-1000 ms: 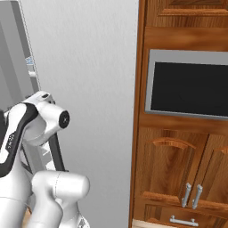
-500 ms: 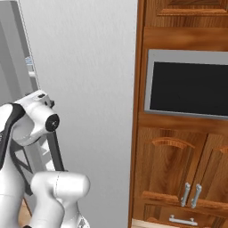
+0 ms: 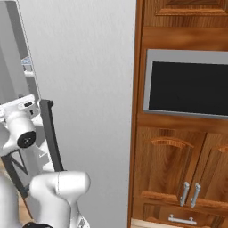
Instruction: Open the freezer door, pick up the ice cube tray from the freezer, and place it on the dining counter.
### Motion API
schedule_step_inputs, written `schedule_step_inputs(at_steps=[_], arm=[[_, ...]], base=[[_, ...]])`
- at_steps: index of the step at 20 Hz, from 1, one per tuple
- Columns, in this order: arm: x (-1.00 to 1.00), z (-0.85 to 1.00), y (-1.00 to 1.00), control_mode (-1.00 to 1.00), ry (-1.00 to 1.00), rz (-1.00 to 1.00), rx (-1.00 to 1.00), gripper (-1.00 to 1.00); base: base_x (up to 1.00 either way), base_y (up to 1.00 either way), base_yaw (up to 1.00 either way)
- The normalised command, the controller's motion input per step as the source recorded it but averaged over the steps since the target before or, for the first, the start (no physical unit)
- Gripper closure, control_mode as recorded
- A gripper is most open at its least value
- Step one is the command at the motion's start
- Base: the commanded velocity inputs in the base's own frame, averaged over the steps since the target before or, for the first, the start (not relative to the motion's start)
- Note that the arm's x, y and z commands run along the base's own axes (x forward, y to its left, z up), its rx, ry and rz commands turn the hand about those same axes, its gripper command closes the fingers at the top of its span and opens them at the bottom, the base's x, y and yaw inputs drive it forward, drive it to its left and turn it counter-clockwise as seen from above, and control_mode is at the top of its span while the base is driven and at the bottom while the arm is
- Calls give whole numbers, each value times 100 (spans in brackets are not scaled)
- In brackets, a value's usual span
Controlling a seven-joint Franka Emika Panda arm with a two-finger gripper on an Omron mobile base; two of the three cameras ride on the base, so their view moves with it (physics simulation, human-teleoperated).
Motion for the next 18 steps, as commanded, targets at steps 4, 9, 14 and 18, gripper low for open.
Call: schedule_step_inputs(at_steps=[4,9,14,18], arm=[[-82,-17,100,-100,3,48,-1,-100],[-83,-16,100,-100,7,50,-2,-100],[-44,-6,98,-100,13,38,0,-100],[-7,3,58,-100,10,7,0,-100]], base=[[0,0,0],[0,0,0],[0,0,0],[0,0,0]])
